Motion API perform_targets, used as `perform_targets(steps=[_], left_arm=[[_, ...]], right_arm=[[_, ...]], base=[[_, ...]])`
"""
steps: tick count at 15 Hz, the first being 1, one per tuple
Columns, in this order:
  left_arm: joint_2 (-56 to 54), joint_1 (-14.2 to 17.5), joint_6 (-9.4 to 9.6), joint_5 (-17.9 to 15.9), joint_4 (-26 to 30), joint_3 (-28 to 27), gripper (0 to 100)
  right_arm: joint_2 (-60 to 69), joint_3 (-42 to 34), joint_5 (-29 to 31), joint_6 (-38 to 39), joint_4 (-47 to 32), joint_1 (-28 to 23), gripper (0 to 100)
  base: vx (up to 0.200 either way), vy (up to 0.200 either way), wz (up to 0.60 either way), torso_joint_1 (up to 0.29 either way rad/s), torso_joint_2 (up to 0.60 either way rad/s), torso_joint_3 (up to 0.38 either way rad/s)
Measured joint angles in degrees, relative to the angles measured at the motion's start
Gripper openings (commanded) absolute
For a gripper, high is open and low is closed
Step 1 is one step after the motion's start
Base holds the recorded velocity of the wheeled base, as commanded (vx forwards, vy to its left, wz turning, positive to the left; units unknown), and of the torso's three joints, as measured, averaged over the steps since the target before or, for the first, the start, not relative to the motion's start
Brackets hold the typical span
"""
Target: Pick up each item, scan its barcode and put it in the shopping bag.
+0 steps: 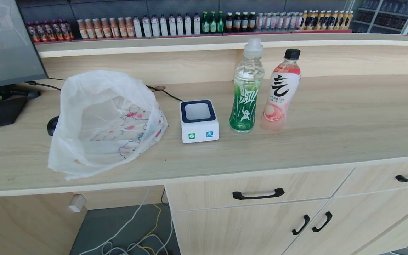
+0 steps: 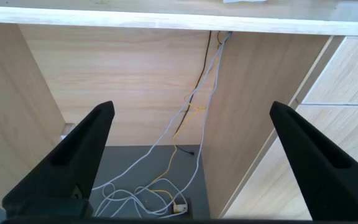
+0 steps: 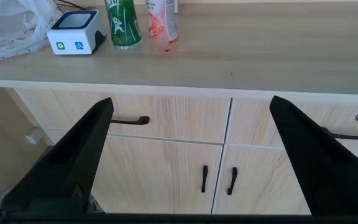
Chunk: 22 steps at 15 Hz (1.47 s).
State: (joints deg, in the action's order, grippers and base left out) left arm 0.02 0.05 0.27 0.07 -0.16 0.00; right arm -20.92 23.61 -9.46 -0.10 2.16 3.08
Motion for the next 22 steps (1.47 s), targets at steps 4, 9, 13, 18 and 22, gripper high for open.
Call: perform_targets(steps=[4, 9, 13, 18, 22], left_arm=[[0.0, 0.02, 0.0, -0.02, 0.0, 0.0, 100], [0.0, 0.02, -0.02, 0.0, 0.0, 0.0, 100], [0.0, 0.02, -0.02, 0.0, 0.0, 0.0, 100], [0.0, 0.02, -0.02, 0.0, 0.0, 0.0, 100], [0.0, 0.02, -0.02, -0.02, 0.0, 0.0, 100]], right_arm=[[-8.7, 2.04, -0.06, -1.01, 6.31, 1.65, 100], [-22.04, 2.16, 0.0, -4.63, 27.56, 4.79, 100], [-31.12, 3.89, 3.67, -7.91, 36.43, 11.47, 100], [-40.59, 11.52, 7.83, -7.97, 38.07, 15.93, 100], [-49.45, 17.4, 7.91, -7.91, 42.7, 16.51, 100]], base=[[0.0, 0.0, 0.0, 0.0, 0.0, 0.0], [0.0, 0.0, 0.0, 0.0, 0.0, 0.0], [0.0, 0.0, 0.0, 0.0, 0.0, 0.0], [0.0, 0.0, 0.0, 0.0, 0.0, 0.0], [0.0, 0.0, 0.0, 0.0, 0.0, 0.0]])
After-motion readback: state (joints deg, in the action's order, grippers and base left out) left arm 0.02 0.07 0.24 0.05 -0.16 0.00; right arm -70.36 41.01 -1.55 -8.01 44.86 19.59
